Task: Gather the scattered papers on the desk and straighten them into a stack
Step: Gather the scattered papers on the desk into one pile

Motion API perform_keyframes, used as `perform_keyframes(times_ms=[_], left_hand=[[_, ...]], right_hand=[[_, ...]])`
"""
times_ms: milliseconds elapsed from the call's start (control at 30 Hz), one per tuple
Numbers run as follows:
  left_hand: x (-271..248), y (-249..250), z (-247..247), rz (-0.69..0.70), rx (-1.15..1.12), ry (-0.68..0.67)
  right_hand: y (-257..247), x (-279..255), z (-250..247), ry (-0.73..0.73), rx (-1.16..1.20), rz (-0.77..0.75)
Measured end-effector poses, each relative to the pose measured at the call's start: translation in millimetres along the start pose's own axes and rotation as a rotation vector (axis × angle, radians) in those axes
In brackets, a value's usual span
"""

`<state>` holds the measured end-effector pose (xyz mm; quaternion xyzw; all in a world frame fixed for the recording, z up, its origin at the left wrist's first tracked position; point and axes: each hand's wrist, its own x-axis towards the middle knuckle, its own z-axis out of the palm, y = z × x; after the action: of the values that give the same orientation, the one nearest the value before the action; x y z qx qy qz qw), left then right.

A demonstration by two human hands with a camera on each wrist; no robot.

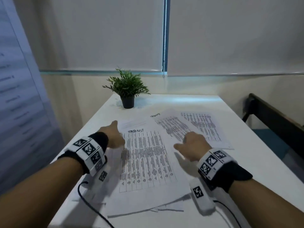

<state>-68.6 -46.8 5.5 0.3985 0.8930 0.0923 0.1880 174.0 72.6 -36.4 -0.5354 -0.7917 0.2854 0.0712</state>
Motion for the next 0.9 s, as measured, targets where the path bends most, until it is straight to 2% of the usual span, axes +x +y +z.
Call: perform_keyframes(times_ms=[67,133,233,367,500,600,800,900], left_hand=[[14,26,-2,0.056,0.086,0.043],[24,48,1,0.119,0.112,0.045],[45,95,8,0.251,0.044,0.079],[73,150,26,0.375,-0.011,0.011],[104,191,57,0.388,0.212,-0.158],[110,222,78,0.390,0.340,-0.254],[110,266,104,0.508,0.234,-0.256],[105,280,117,0.583,0.247,-0.241]], right_hand=[[8,10,-25,0.099,-0.043,-0.024],[16,19,-48,0.084,-0.070,0.002],[43,51,-81,0.086,-0.132,0.125],[76,85,-108,0.071,-0.250,0.234],[97,123,-108,-0.016,-0.299,0.248],[97,146,-107,-0.028,-0.252,0.215],[96,170,-108,0.029,-0.171,0.196],[104,171,-103,0.048,-0.216,0.187]])
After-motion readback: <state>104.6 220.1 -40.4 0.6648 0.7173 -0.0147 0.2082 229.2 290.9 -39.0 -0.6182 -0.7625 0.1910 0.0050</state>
